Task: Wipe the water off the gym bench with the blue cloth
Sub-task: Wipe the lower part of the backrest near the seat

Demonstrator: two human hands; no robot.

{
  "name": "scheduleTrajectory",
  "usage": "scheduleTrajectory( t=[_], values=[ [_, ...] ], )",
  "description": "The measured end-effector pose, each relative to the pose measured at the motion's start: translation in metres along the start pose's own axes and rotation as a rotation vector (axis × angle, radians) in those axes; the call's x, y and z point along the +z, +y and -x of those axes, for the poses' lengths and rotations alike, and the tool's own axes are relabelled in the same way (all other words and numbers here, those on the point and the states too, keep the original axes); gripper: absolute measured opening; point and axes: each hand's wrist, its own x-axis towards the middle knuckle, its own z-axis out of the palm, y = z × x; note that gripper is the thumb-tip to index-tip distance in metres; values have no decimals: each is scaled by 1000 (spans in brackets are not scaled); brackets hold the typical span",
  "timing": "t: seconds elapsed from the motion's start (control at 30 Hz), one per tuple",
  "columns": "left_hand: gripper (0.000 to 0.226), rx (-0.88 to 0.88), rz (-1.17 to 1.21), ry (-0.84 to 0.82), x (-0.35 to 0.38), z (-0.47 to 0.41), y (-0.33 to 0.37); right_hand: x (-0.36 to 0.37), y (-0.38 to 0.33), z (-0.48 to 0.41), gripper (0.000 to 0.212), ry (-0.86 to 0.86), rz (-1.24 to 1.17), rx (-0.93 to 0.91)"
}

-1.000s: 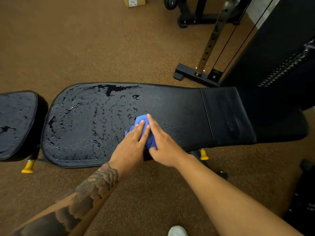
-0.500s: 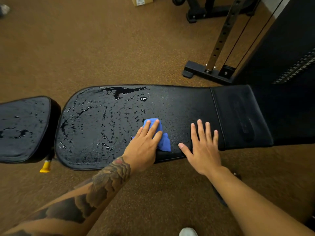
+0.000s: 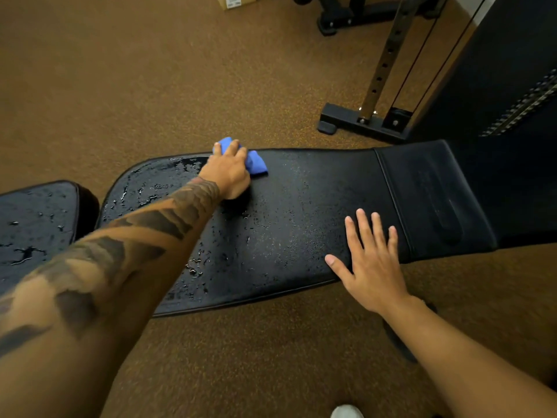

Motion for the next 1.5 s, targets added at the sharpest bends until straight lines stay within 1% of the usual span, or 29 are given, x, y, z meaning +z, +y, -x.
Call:
scheduleTrajectory(
  t=[0.07, 0.13, 0.23, 0.33, 0.4, 0.47, 0.53, 0.57, 0.67, 0.73, 0.8, 0.83, 0.93, 0.97, 1.03, 1.1, 1.13, 1.2, 1.27, 1.3, 1.37, 1.4, 1.5],
  values=[
    [73, -16, 71, 68, 6, 30, -13, -2, 0, 0, 82, -14, 2, 3],
    [70, 19, 126, 154, 17, 67, -11, -4, -1, -1, 83, -28, 0, 6],
    [72, 114, 170, 140, 35, 107, 25, -5, -2, 0, 84, -38, -2, 10],
    [76, 309, 135, 108, 40, 94, 64, -5, -2, -1, 85, -43, 16, 24],
    [79, 359, 119, 100, 34, 61, 74, -4, -2, -1, 86, -37, 29, 31],
    [76, 309, 123, 76, 24, 27, 68, -3, -2, -2, 85, -31, 49, 38],
    [72, 233, 116, 66, 17, 2, 47, -2, -3, -1, 84, -21, 62, 49],
    [74, 198, 108, 74, 16, -6, 32, -2, -5, 0, 84, -13, 61, 56],
    [77, 100, 151, 105, 23, 0, -20, -1, -16, 1, 80, -17, 26, 50],
    [70, 19, 211, 121, 29, 25, -36, 1, -22, 2, 77, -14, 7, 50],
    [64, -46, 264, 173, 33, 63, -24, -1, -24, 2, 76, -15, -6, 57],
    [66, -46, 265, 201, 36, 82, -12, -2, -24, 2, 74, -22, -8, 57],
    [76, 81, 255, 235, 44, 131, 48, -6, -23, 2, 69, -49, -22, 50],
    [77, 129, 266, 230, 44, 138, 70, -7, -23, 2, 69, -53, -24, 46],
    [72, 215, 273, 189, 39, 135, 106, -5, -23, 1, 70, -42, -16, 44],
    [70, 263, 230, 158, 29, 112, 117, -2, -23, 1, 74, -25, -3, 44],
    [70, 247, 210, 143, 24, 98, 112, -1, -23, 1, 74, -27, -2, 45],
    [64, 111, 262, 114, 17, 80, 88, -1, -21, 0, 71, -37, -2, 39],
    [62, -32, 347, 108, 22, 85, 58, 0, -20, 1, 74, -39, -4, 27],
    [61, -65, 360, 144, 27, 99, 49, 0, -19, 1, 75, -37, -7, 23],
    [61, -51, 364, 243, 41, 137, 47, 1, -18, 0, 75, -36, -6, 23],
    [62, -21, 363, 264, 45, 158, 58, 1, -18, 1, 74, -38, -2, 26],
    [63, 63, 366, 230, 49, 196, 112, 0, -19, 0, 72, -37, -4, 28]
  ],
)
